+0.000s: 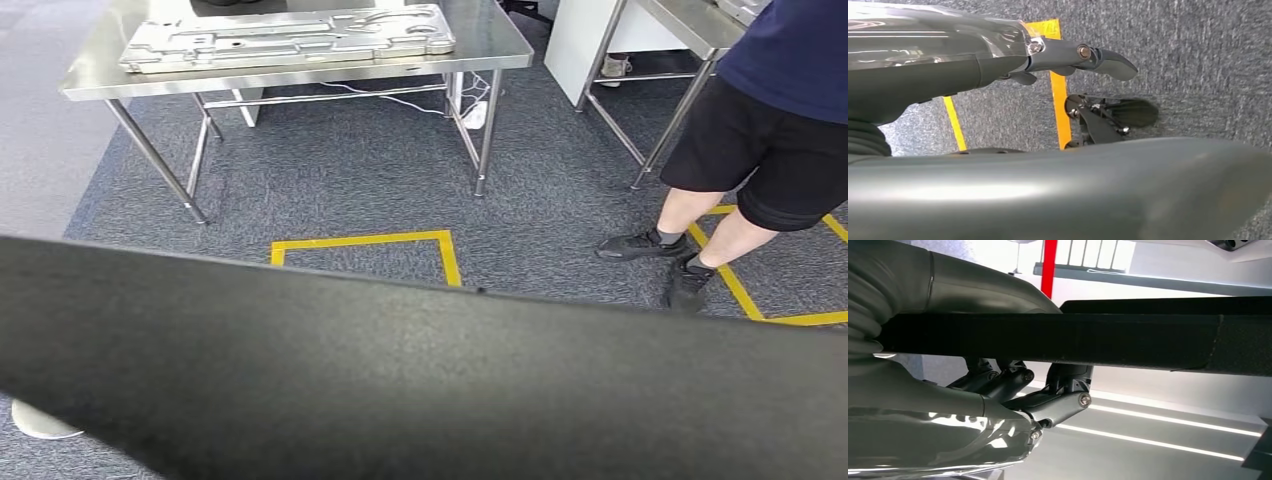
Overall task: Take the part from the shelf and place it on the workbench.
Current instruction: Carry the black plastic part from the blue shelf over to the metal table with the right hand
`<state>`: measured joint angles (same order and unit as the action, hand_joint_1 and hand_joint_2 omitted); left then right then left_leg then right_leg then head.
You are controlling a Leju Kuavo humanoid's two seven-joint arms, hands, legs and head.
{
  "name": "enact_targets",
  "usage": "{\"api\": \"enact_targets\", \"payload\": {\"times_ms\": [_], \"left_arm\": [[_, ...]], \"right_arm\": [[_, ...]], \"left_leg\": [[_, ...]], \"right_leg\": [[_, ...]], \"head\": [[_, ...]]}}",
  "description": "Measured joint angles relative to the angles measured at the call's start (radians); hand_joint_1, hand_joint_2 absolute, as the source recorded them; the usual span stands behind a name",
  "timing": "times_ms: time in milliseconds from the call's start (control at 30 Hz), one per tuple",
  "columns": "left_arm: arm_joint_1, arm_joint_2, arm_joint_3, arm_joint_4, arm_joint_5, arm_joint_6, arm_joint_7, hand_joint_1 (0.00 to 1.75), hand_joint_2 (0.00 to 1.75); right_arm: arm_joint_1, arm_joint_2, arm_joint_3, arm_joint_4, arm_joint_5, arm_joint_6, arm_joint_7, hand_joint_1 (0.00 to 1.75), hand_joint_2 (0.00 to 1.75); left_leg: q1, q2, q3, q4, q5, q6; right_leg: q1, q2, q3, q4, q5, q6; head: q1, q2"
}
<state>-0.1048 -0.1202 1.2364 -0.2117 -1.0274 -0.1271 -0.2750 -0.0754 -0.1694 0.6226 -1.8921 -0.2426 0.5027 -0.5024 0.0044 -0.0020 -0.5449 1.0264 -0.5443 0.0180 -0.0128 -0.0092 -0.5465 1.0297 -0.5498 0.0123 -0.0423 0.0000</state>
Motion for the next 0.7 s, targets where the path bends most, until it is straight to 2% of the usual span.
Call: {"api": "enact_targets", "payload": {"times_ms": [233, 333, 400, 467, 533, 567, 600, 633, 700], "left_arm": [[0.000, 0.000, 0.000, 0.000, -0.003, 0.000, 0.000, 0.00, 1.75], [0.000, 0.001, 0.000, 0.000, -0.003, 0.000, 0.000, 0.00, 1.75], [-0.001, 0.001, 0.000, 0.000, -0.004, 0.000, 0.000, 0.00, 1.75], [-0.002, 0.001, 0.000, 0.000, -0.004, 0.000, -0.001, 0.00, 1.75], [-0.002, 0.001, 0.000, 0.000, -0.004, 0.000, -0.001, 0.00, 1.75], [-0.001, 0.002, 0.000, 0.000, -0.004, 0.000, -0.001, 0.00, 1.75], [0.000, 0.002, 0.000, 0.000, -0.004, 0.000, 0.000, 0.00, 1.75], [0.001, 0.001, 0.000, 0.000, -0.004, -0.001, 0.000, 0.00, 1.75], [0.002, 0.001, 0.000, 0.000, -0.004, -0.001, 0.000, 0.00, 1.75]], "right_arm": [[0.002, 0.000, 0.000, 0.000, 0.000, -0.002, 0.000, 1.75, 1.75], [0.003, 0.000, 0.000, -0.001, 0.000, -0.002, 0.000, 1.75, 1.75], [0.004, 0.000, 0.000, -0.004, 0.000, -0.002, -0.001, 1.75, 1.75], [0.004, 0.000, -0.001, -0.008, 0.000, -0.002, -0.002, 1.75, 1.75], [0.007, -0.001, -0.001, -0.008, 0.000, -0.003, -0.003, 1.75, 1.75], [0.009, -0.001, -0.001, -0.008, 0.000, -0.003, -0.003, 1.75, 1.75], [0.011, -0.001, -0.001, -0.008, 0.000, -0.003, -0.003, 1.75, 1.75], [0.011, -0.002, -0.001, -0.007, 0.000, -0.003, -0.003, 1.75, 1.75], [0.012, -0.002, -0.001, -0.007, 0.000, -0.003, -0.003, 1.75, 1.75]], "left_leg": [[-0.009, 0.000, -0.001, 0.008, -0.005, 0.006], [-0.014, 0.000, -0.001, 0.010, -0.007, 0.012], [-0.012, 0.001, 0.006, -0.003, -0.001, 0.023], [-0.005, 0.004, 0.015, -0.019, 0.008, 0.035], [-0.004, 0.005, 0.017, -0.022, 0.008, 0.040], [-0.004, 0.005, 0.018, -0.022, 0.006, 0.040], [-0.004, 0.005, 0.020, -0.022, 0.003, 0.040], [-0.004, 0.004, 0.025, -0.021, -0.001, 0.037], [-0.001, 0.003, 0.040, -0.020, -0.013, 0.028]], "right_leg": [[-0.011, 0.000, 0.002, -0.003, 0.002, 0.011], [-0.016, -0.001, 0.004, -0.006, 0.003, 0.021], [-0.016, -0.001, 0.007, -0.005, 0.000, 0.028], [-0.014, 0.002, -0.014, 0.047, -0.033, 0.030], [-0.013, 0.005, -0.077, 0.170, -0.089, 0.030], [-0.014, 0.005, -0.110, 0.228, -0.106, 0.032], [-0.014, 0.005, -0.133, 0.260, -0.104, 0.033], [-0.014, 0.005, -0.137, 0.254, -0.081, 0.034], [-0.014, 0.004, -0.095, 0.141, 0.001, 0.034]], "head": [[0.000, 0.000], [0.000, 0.000], [0.000, 0.000], [0.001, 0.000], [0.002, 0.000], [0.002, 0.000], [0.002, 0.000], [0.002, 0.000], [0.002, 0.000]]}}
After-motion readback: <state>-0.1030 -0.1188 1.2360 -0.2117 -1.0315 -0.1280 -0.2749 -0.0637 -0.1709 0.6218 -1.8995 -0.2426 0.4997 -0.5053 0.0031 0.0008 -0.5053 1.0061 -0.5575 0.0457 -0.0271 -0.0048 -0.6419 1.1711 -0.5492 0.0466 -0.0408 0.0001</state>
